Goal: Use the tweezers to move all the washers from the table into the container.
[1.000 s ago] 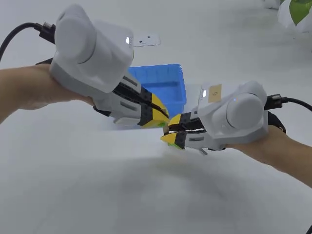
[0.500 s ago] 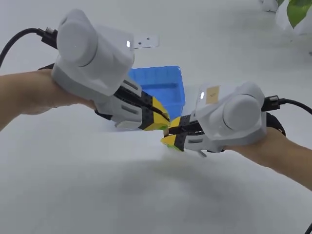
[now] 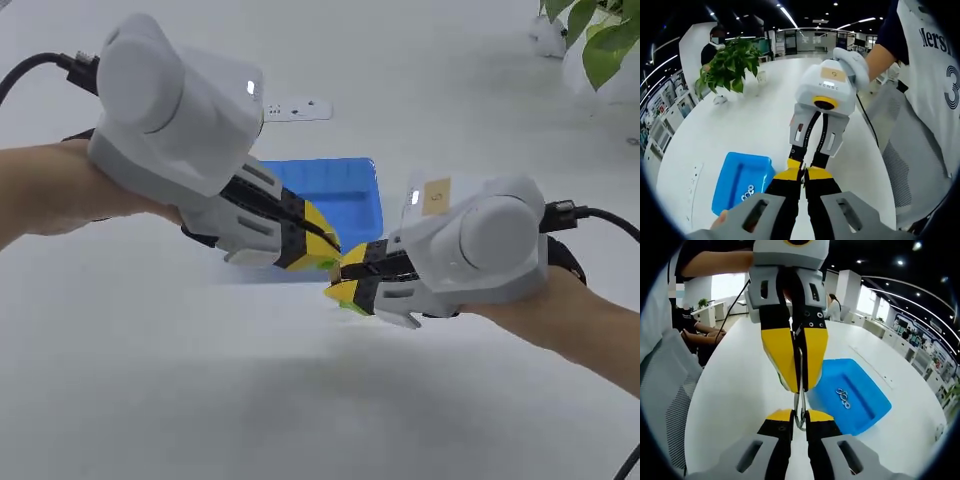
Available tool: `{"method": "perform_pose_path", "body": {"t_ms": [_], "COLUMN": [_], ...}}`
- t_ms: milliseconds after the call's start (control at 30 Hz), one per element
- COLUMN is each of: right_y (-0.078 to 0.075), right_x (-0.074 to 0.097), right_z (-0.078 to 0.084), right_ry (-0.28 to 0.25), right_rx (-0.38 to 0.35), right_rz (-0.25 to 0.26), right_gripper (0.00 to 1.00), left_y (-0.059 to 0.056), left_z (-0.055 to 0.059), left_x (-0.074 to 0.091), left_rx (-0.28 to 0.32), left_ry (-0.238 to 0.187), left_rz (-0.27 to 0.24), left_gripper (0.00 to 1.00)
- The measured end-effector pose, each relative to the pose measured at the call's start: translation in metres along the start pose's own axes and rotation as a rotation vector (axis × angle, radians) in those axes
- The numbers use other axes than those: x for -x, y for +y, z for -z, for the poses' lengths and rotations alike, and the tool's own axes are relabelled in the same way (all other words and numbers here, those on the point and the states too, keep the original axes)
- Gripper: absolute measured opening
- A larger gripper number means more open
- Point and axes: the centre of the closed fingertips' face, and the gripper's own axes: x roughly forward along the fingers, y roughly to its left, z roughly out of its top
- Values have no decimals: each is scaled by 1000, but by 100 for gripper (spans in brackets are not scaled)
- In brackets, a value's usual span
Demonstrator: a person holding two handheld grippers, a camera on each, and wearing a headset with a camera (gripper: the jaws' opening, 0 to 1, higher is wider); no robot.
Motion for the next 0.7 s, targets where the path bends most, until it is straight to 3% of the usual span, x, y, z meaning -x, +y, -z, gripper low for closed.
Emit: {"method": "perform_pose_path", "body": {"t_ms": [433, 700], "right_y": [-11, -29], "right_x": [11, 16], "right_z": [-37, -60], "right_ry": [-24, -40], "right_rx": [67, 114], "right_rz": [37, 69], "right_gripper": [10, 10], "left_y": [5, 19], "left_z": [-21, -34], "left_x": [33, 52], "left_rx": [-51, -97], "left_ry": [-20, -28], "left_rz": [-43, -78], "left_gripper": [6, 6]}}
